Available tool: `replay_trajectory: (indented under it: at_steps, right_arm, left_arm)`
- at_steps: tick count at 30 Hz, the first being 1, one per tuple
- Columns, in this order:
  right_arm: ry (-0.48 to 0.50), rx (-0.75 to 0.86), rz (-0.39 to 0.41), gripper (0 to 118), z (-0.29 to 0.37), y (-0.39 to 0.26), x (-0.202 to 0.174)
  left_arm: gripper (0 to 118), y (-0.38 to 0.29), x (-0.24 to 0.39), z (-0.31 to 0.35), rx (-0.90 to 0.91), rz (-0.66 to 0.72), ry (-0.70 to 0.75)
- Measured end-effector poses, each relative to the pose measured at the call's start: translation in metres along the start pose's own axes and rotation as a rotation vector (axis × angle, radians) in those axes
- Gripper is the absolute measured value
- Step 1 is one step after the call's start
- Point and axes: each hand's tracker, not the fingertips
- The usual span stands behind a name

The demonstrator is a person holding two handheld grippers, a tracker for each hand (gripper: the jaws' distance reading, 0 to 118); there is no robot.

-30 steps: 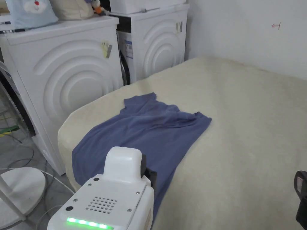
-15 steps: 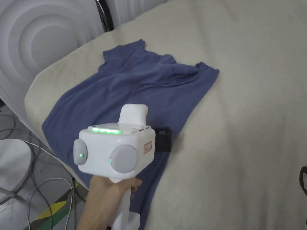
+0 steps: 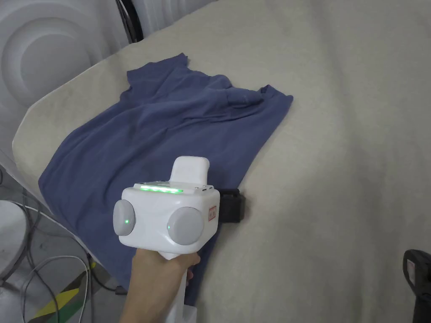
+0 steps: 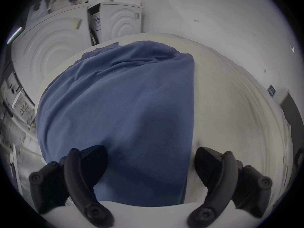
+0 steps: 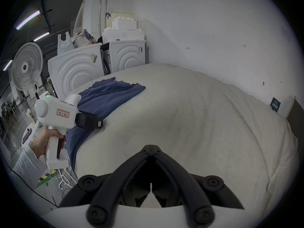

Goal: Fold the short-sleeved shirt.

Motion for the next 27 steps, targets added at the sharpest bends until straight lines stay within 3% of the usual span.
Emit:
replay_trajectory:
  at_steps: [3,6,8,9,10,11,12,17,23,27]
  right_arm:
    - [-0.006,-0.006,0.022,0,0.002,-0.001,-0.001]
    - [0.002,-0.011,0.006,0,0.003,-0.003,0.001]
    - [0.007,-0.015,-0.004,0,0.004,-0.005,0.002]
    - [0.007,-0.018,-0.004,0,0.005,-0.005,0.002]
    - [0.005,-0.019,-0.003,0,0.006,-0.006,0.002]
    - [0.003,-0.019,0.000,0,0.008,-0.007,0.002]
    - [0.001,-0.022,0.002,0,0.010,-0.008,0.003]
    - [-0.015,-0.019,-0.009,0,0.019,-0.010,0.010]
    - [-0.043,0.006,-0.027,0,0.044,-0.010,0.022]
    - [-0.080,0.047,-0.045,0,0.073,-0.009,0.032]
  left_arm:
    - [96,0.002,0.000,0.002,0.009,-0.022,0.004]
    - [72,0.002,-0.001,0.005,0.024,-0.028,0.015]
    - [62,0.004,0.000,0.006,0.016,-0.034,0.010]
    - [32,0.004,0.003,0.010,0.022,-0.038,0.008]
    - [3,0.005,0.005,0.010,0.026,-0.037,0.104]
    - [3,0.005,0.003,0.009,0.023,-0.027,0.131]
    - [3,0.005,-0.003,0.008,-0.004,0.006,0.023]
    - [3,0.007,-0.007,0.026,0.020,0.035,0.019]
    - [3,0.020,0.001,0.059,0.079,-0.027,0.061]
    - [3,0.043,0.010,0.114,0.178,-0.044,0.063]
